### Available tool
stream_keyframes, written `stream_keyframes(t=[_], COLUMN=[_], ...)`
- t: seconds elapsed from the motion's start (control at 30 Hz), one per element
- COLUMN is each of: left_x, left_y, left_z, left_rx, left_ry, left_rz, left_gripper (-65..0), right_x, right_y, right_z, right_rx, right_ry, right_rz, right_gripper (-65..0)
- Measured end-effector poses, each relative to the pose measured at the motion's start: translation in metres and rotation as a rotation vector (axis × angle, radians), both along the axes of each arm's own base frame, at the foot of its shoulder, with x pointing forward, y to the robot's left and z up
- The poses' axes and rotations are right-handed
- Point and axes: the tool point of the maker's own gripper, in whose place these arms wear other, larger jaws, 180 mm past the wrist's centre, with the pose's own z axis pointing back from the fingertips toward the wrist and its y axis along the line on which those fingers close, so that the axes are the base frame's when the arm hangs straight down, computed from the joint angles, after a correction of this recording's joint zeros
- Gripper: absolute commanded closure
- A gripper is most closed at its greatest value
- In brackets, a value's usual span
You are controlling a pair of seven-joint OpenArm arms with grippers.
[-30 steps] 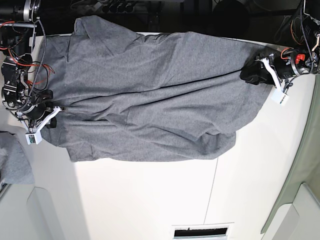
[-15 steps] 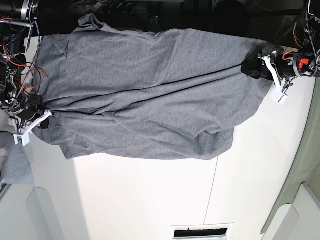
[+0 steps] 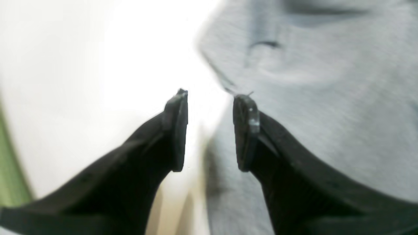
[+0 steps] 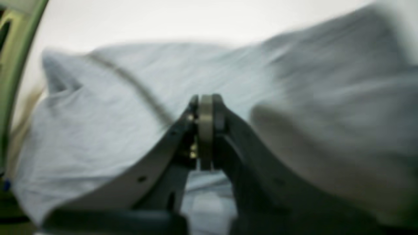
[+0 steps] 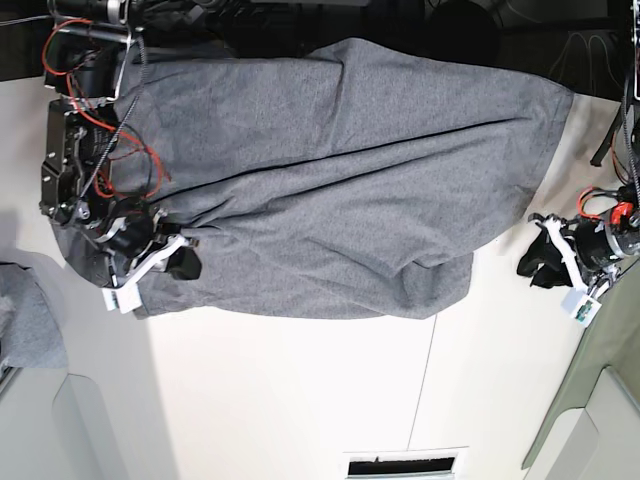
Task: Layout the t-shirt on the table in an organized manner, then fold the t-shirt properly
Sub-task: 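Release and regrasp the shirt hem corners with both grippers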
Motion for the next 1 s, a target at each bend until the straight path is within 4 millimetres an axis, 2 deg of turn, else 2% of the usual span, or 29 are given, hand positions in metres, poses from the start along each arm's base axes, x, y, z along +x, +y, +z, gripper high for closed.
stream_keyframes(t=[0.1, 0.2, 0.33, 0.43, 0.6, 0.73, 0.77, 0.8, 0.87, 0.9, 1.0], left_x=[0.026, 0.046, 0.061, 0.060, 0.052, 0.053, 0.053, 0.053, 0.052, 0.052, 0.055], left_y=[0.001, 0.002, -0.014, -0.028, -0.054, -0.068, -0.068, -0.067, -0.066, -0.066, -0.066], left_z=[-0.017, -0.039, -0.057, -0.065, -0.082, -0.083, -0.083, -0.083, -0.084, -0.084, -0.082], left_rx=[-0.092, -0.177, -0.294, -0.375, -0.373, -0.387, -0.388, -0.387, -0.379, -0.378, -0.383], left_ry=[0.022, 0.082, 0.150, 0.186, 0.243, 0.257, 0.257, 0.257, 0.259, 0.258, 0.243], left_rz=[0.117, 0.231, 0.277, 0.282, 0.248, 0.231, 0.231, 0.231, 0.230, 0.230, 0.233], left_gripper=[-24.1, -24.1, -30.2, -30.5, -30.5, -30.4, -28.7, -23.2, -5.0, 0.0, 0.0], right_x=[-0.011, -0.016, -0.018, -0.018, -0.018, -0.019, -0.019, -0.020, -0.022, -0.023, -0.023], right_y=[0.035, 0.054, 0.059, 0.060, 0.060, 0.060, 0.060, 0.060, 0.060, 0.060, 0.060], right_z=[-0.008, -0.010, -0.012, -0.011, -0.011, -0.012, -0.012, -0.013, -0.014, -0.015, -0.015], right_rx=[0.043, 0.055, 0.049, 0.050, 0.049, 0.049, 0.048, 0.049, 0.049, 0.048, 0.048], right_ry=[0.024, 0.031, 0.035, 0.032, 0.033, 0.035, 0.036, 0.039, 0.042, 0.047, 0.046], right_rz=[0.041, 0.073, 0.090, 0.091, 0.092, 0.092, 0.092, 0.092, 0.092, 0.094, 0.094], right_gripper=[0.0, 0.0, 0.0, 0.0, 0.0, 0.0, 0.0, 0.0, 0.0, 0.0, 0.0])
